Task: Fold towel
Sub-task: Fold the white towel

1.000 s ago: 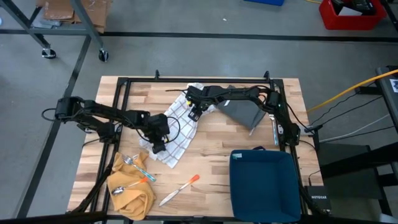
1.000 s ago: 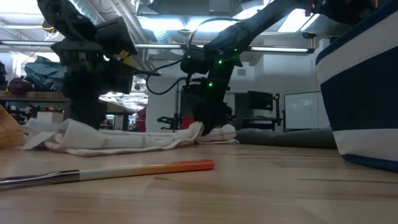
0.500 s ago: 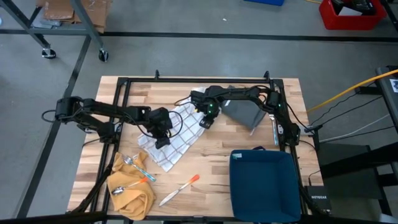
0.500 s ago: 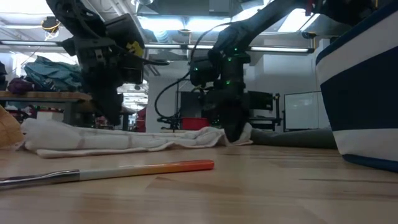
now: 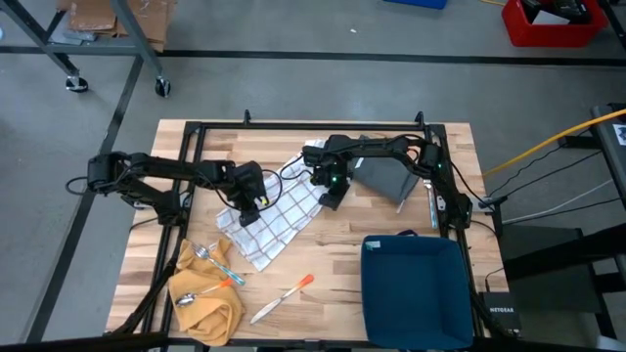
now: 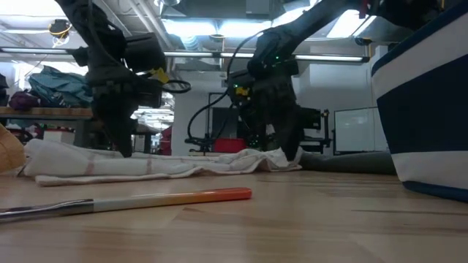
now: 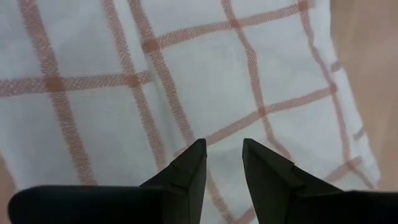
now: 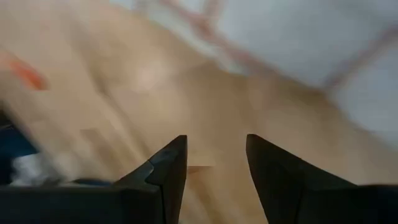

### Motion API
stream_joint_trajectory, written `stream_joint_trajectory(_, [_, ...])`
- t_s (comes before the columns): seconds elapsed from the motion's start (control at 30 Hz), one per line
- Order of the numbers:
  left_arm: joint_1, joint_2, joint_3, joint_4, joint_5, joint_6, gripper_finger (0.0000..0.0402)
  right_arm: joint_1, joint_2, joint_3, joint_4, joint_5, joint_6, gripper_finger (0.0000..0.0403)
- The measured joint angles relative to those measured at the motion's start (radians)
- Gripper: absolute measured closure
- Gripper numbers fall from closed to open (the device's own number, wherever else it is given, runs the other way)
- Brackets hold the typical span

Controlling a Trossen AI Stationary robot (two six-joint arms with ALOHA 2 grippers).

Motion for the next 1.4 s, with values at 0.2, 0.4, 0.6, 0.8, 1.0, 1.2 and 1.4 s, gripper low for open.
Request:
stream_joint_trajectory(0.2, [0.038,0.0,0.0,-0.008,-0.017,0.022,0.0304,0.009,-0.002,0.0,0.096,-0.175,0.036,0.0235])
stream_joint_trajectory(0.4, [0.071,0.0,0.0,-0.111,-0.126,0.053,0.0304,0.024,-0.002,0.0,0.136,0.011,0.14,0.0235])
stream_joint_trajectory(0.6, [0.053,0.0,0.0,-0.172,-0.165,0.053,0.0304,0.034,-0.002,0.0,0.153,0.437,0.235,0.0235])
stream_joint_trajectory(0.8, [-0.014,0.001,0.0,-0.173,-0.166,0.053,0.0304,0.034,-0.002,0.0,0.23,0.637,0.245,0.0235])
stream_joint_trajectory(1.0, [-0.104,0.001,0.0,-0.147,-0.136,0.045,0.0304,0.033,-0.002,0.0,0.38,0.693,0.245,0.0235])
stream_joint_trajectory(1.2, [-0.196,0.001,0.0,-0.025,-0.122,0.043,0.0304,0.033,-0.002,0.0,0.495,0.688,0.226,0.0235])
stream_joint_trajectory(1.4, [-0.226,0.001,0.015,0.055,-0.122,0.017,0.0304,0.034,-0.006,0.046,0.402,0.673,0.119,0.0235])
